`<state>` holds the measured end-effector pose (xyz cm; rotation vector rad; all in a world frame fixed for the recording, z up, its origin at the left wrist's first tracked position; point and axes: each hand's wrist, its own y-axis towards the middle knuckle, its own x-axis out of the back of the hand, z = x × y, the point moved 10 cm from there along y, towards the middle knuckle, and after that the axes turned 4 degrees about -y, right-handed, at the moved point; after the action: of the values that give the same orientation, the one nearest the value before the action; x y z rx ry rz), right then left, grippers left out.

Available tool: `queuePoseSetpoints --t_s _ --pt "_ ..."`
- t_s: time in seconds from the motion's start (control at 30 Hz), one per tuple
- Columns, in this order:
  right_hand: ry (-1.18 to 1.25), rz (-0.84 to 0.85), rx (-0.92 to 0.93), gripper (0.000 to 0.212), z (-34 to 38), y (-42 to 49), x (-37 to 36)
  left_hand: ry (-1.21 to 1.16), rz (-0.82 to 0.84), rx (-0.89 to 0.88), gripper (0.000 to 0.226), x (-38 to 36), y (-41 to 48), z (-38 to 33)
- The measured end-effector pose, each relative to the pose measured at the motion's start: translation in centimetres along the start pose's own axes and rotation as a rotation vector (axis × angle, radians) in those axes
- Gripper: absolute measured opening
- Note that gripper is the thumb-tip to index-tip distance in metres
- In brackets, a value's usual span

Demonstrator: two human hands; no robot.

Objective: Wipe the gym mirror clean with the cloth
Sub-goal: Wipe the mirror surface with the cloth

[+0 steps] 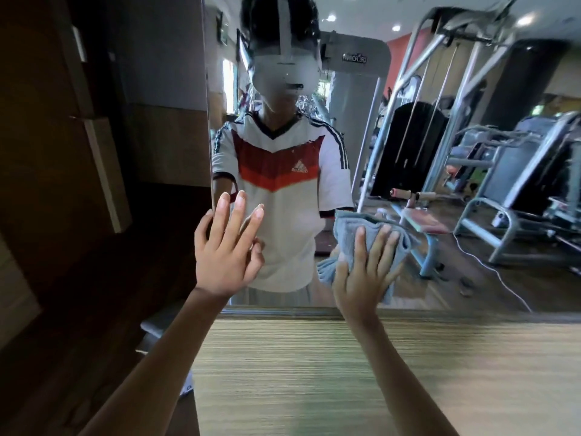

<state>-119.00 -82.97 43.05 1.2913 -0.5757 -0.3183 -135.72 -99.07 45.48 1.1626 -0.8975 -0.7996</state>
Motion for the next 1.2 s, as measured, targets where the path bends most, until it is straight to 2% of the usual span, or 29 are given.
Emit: queuePoseSetpoints --t_s 0.07,0.17,0.2,0.23,0.4,0.47,0.5,0.57,0.63,0.67,0.73,0.83,0.9,0.93,1.0,1.07,1.1,1.13,1.2 --pt "0.014 0.008 0.012 0.059 2.1 -0.6 -0.6 -0.003 -0.002 0.002 0.06 0.2 0.1 0.0" --pt "-0.053 0.137 0.389 0.056 3.5 -5.5 -2.3 -0.011 0.002 -0.006 0.06 0.3 0.1 0.0" --pt "-0.062 0.155 0.465 0.055 2.5 -6.6 -2.2 -0.012 0.004 -0.001 0.061 0.2 0.1 0.0" --pt "-0.065 0.151 0.467 0.054 1.1 -6.7 -1.8 -0.015 0.007 0.011 0.062 0.2 0.0 0.0" --pt "-0.011 0.0 0.009 0.055 -2.3 0.8 0.8 -0.035 0.002 0.052 0.063 0.1 0.2 0.2" --pt "0.025 -0.031 -0.056 0.056 0.3 2.6 0.7 -0.043 0.004 0.059 0.063 0.2 0.1 0.3" --pt "0.021 -0.02 0.009 0.057 2.1 2.5 0.4 -0.043 0.002 0.06 0.063 0.2 0.1 0.2" --pt "-0.03 0.056 0.32 0.06 5.1 -0.4 -1.0 -0.037 0.004 0.038 0.065 0.2 0.2 0.1" --pt "-0.103 0.117 0.641 0.057 4.8 -3.7 -1.8 -0.026 0.008 0.017 0.065 0.4 0.5 -0.1" --pt "-0.125 0.12 0.701 0.055 3.7 -3.8 -1.5 -0.021 0.004 0.015 0.063 0.6 0.8 -0.2" --pt "-0.142 0.104 0.624 0.054 1.3 -1.4 -0.6 -0.011 -0.008 0.039 0.056 1.1 1.5 -0.3" --pt "-0.096 -0.014 0.236 0.054 -0.1 6.3 1.5 0.066 -0.029 0.128 0.052 1.8 4.7 0.2" --pt "-0.044 -0.087 0.101 0.055 2.0 9.4 2.3 0.082 -0.029 0.152 0.053 2.1 7.5 0.5" --pt "-0.04 -0.098 0.141 0.055 3.6 9.8 2.3 0.089 -0.027 0.142 0.053 2.2 8.8 0.7" --pt "-0.079 -0.047 0.385 0.058 6.4 8.5 1.4 0.109 -0.018 0.117 0.053 2.6 11.1 1.1" --pt "-0.149 0.014 0.669 0.066 6.3 7.1 1.2 0.112 -0.005 0.099 0.052 3.1 12.5 1.8" --pt "-0.174 0.019 0.724 0.068 5.3 7.6 1.6 0.108 0.007 0.1 0.052 3.4 13.0 2.2" --pt "-0.182 0.003 0.703 0.067 4.2 9.1 2.2 0.107 0.019 0.104 0.052 3.7 13.5 2.7" --pt "-0.173 -0.062 0.49 0.061 2.2 14.1 3.7 0.103 0.035 0.111 0.053 4.2 15.4 3.6"
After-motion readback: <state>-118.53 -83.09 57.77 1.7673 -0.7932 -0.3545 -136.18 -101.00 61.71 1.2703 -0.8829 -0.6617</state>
